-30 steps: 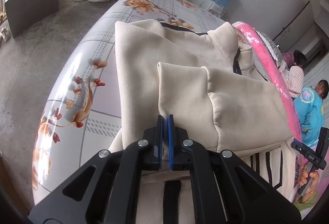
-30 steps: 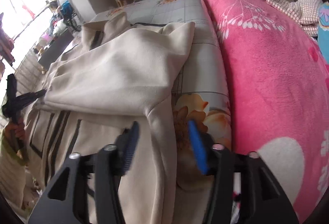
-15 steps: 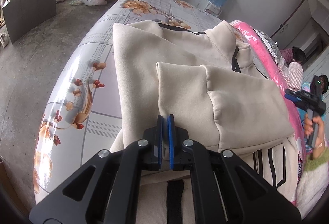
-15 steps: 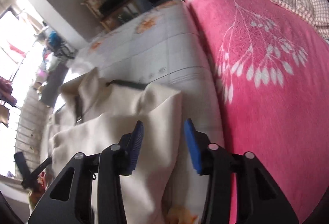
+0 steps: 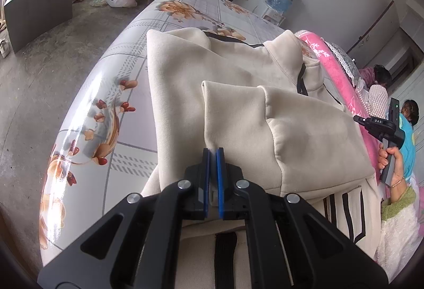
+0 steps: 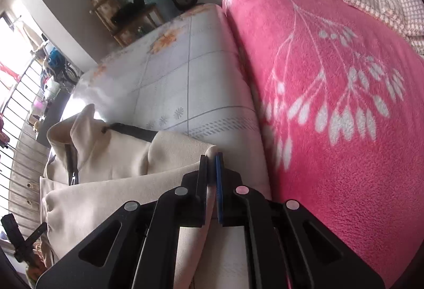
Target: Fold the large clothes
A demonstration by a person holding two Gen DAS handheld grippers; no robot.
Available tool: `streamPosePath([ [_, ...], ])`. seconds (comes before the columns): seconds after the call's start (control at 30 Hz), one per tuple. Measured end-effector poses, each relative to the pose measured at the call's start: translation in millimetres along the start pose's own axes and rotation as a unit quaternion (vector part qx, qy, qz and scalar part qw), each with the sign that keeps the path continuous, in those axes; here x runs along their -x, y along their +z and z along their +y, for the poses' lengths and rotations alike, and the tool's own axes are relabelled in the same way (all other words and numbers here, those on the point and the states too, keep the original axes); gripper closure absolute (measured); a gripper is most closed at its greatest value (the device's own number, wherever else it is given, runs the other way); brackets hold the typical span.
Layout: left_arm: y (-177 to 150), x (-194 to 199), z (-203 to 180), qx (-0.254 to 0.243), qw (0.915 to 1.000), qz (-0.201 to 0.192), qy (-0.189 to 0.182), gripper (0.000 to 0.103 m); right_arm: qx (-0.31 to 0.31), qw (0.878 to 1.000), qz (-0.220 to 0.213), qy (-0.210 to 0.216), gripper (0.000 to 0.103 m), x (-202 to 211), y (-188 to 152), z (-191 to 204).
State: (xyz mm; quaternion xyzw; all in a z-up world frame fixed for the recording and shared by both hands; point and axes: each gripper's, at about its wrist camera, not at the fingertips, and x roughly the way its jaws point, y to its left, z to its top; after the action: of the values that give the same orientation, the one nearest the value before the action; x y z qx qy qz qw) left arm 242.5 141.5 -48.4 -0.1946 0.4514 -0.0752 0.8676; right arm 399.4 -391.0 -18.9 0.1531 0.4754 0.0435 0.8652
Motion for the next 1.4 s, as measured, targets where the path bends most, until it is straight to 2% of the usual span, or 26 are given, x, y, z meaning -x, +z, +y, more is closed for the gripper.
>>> streamPosePath([
  [0.07,3,9,2,0.013,0.9999,-0.009,-0.001,0.096,0.022,0.999,-0.039,-0.001,0.097,24,-4,13],
  [0.17,9,37,-3,0.018,0.9982,-0.055,-0.012,0.096,0.099,0.991,-0.084,-0.026,0.091,64,-16,46],
  [0.2,11,42,-8,0.011,0.9978,-0.063,-0.016,0.096,0.125,0.988,-0.086,-0.02,0.084,74,-23,59],
  [0.23,12,45,-13,0.004,0.9977,-0.065,-0.02,0.095,0.143,0.987,-0.079,-0.009,0.076,81,-29,69],
  [0.3,14,41,-26,-0.009,0.998,-0.055,-0.03,0.093,0.182,0.982,-0.058,0.008,0.073,89,-48,90],
  [0.37,13,28,-37,-0.015,0.9989,-0.032,-0.031,0.083,0.215,0.975,-0.025,0.039,0.072,85,-71,104],
  [0.4,11,20,-42,-0.018,0.9994,-0.019,-0.025,0.075,0.222,0.974,-0.011,0.046,0.072,83,-82,106],
  [0.43,10,13,-46,-0.02,0.9996,-0.008,-0.018,0.068,0.228,0.973,0.007,0.048,0.072,75,-92,109],
  [0.5,4,-11,-47,-0.018,0.9995,0.021,0.014,0.063,0.239,0.97,0.037,0.033,0.072,59,-113,110],
  [0.53,1,-9,-46,-0.023,0.9997,0.003,0.011,0.061,0.249,0.967,0.054,0.005,0.071,46,-123,108],
  [0.57,1,-8,-48,-0.032,0.9992,-0.003,0.022,0.061,0.254,0.965,0.066,-0.016,0.071,36,-130,105],
  [0.6,2,-7,-49,-0.036,0.9989,0.004,0.029,0.061,0.247,0.967,0.055,-0.007,0.07,38,-130,101],
  [0.67,2,4,-48,-0.026,0.9991,0.003,0.032,0.06,0.216,0.975,0.053,-0.019,0.069,50,-126,95],
  [0.77,-8,22,-52,-0.047,0.9984,-0.014,0.029,0.047,0.205,0.978,0.031,0.002,0.068,70,-134,91],
  [0.8,-10,19,-52,-0.05,0.9981,-0.009,0.035,0.043,0.204,0.978,0.037,0.0,0.068,68,-141,87],
  [0.87,-19,4,-50,-0.056,0.9956,0.036,0.066,0.042,0.204,0.977,0.063,-0.026,0.068,52,-153,80],
  [0.9,-21,7,-54,-0.069,0.9948,0.021,0.072,0.041,0.206,0.977,0.054,-0.028,0.068,53,-156,81],
  [0.97,-23,19,-61,-0.083,0.9914,0.018,0.1,0.041,0.202,0.977,0.045,-0.053,0.068,68,-157,87],
  [1.03,-28,40,-66,-0.081,0.9927,0.001,0.089,0.038,0.199,0.979,0.02,-0.039,0.064,93,-162,94],
  [1.07,-33,51,-69,-0.086,0.9922,-0.005,0.09,0.035,0.199,0.98,0.009,-0.025,0.06,108,-170,99],
  [1.13,-48,69,-75,-0.102,0.9896,-0.012,0.1,0.029,0.202,0.979,-0.006,-0.025,0.047,127,-187,108],
  [1.3,-101,91,-80,-0.115,0.9878,0.001,0.105,0.021,0.211,0.978,0.003,-0.004,0.036,146,-251,124],
  [1.4,-131,84,-78,-0.12,0.9854,0.016,0.12,0.019,0.214,0.977,0.014,-0.019,0.034,142,-288,126],
])
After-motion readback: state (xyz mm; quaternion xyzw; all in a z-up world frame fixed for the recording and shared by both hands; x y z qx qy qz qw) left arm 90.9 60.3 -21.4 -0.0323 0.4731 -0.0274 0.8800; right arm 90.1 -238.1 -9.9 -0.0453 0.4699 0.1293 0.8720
